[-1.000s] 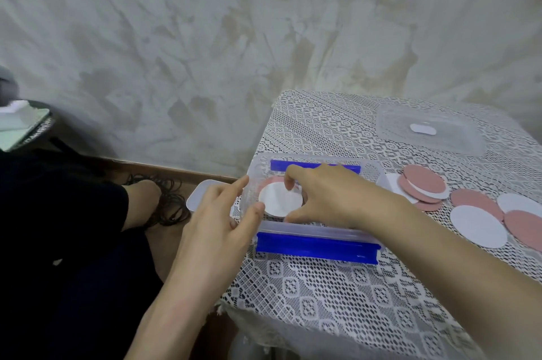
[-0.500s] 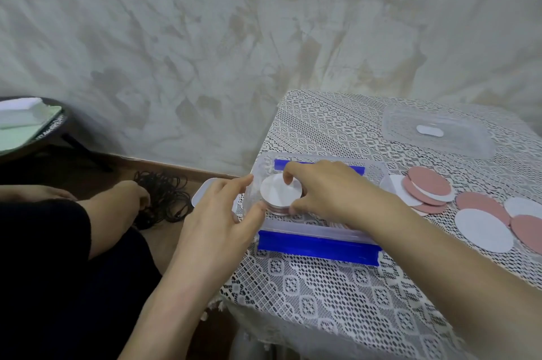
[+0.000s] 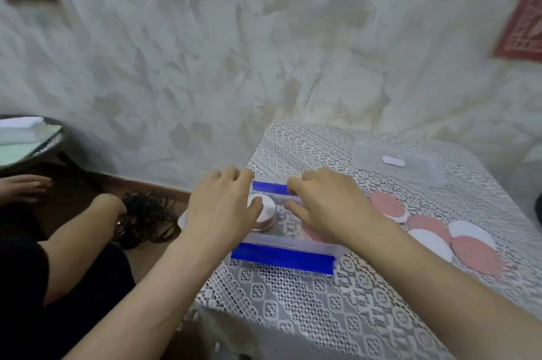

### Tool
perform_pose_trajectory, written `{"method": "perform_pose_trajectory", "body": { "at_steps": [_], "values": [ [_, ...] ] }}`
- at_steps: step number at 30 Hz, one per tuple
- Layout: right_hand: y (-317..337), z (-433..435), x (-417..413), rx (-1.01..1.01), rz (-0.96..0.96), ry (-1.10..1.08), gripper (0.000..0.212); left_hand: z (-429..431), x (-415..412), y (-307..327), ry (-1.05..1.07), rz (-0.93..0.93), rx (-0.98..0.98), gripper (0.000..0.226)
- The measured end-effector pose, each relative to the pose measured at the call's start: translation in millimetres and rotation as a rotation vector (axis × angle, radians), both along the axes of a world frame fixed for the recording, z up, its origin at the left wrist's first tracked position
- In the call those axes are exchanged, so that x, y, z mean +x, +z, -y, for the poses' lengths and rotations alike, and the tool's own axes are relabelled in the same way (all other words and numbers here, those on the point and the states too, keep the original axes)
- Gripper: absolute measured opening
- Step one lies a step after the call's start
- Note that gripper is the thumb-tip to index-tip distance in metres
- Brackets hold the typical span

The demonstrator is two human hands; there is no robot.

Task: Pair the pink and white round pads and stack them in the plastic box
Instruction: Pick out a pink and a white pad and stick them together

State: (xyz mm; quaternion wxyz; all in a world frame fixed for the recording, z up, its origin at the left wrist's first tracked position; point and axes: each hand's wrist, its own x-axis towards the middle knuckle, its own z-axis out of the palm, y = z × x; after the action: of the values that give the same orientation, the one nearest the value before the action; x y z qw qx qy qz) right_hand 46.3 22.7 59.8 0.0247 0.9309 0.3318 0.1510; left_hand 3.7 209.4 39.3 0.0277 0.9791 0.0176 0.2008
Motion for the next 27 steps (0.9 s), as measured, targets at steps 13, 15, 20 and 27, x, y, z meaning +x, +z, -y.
{"method": "perform_pose_trajectory", "body": {
  "at_steps": [13,15,20,27],
  "values": [
    [9.8,135.2,-19.6,0.052,-0.047,-0.275,0.033,139.6,34.0,8.7,-0.240,0.003,0.059,0.049],
    [4.4,162.3,-22.0,0.076,-0.076,-0.334,0.034,165.7,35.7,7.5,-0.282,-0.001,0.070,0.048],
    [-26.6,226.4,-23.3,0.173,-0.129,-0.486,0.035,219.6,42.1,-12.4,-0.358,-0.091,0.097,0.051],
    [-69.1,262.0,-30.0,0.301,-0.271,-0.588,0.035,253.4,55.3,-51.4,-0.330,-0.245,0.036,0.053]
  ]
}}
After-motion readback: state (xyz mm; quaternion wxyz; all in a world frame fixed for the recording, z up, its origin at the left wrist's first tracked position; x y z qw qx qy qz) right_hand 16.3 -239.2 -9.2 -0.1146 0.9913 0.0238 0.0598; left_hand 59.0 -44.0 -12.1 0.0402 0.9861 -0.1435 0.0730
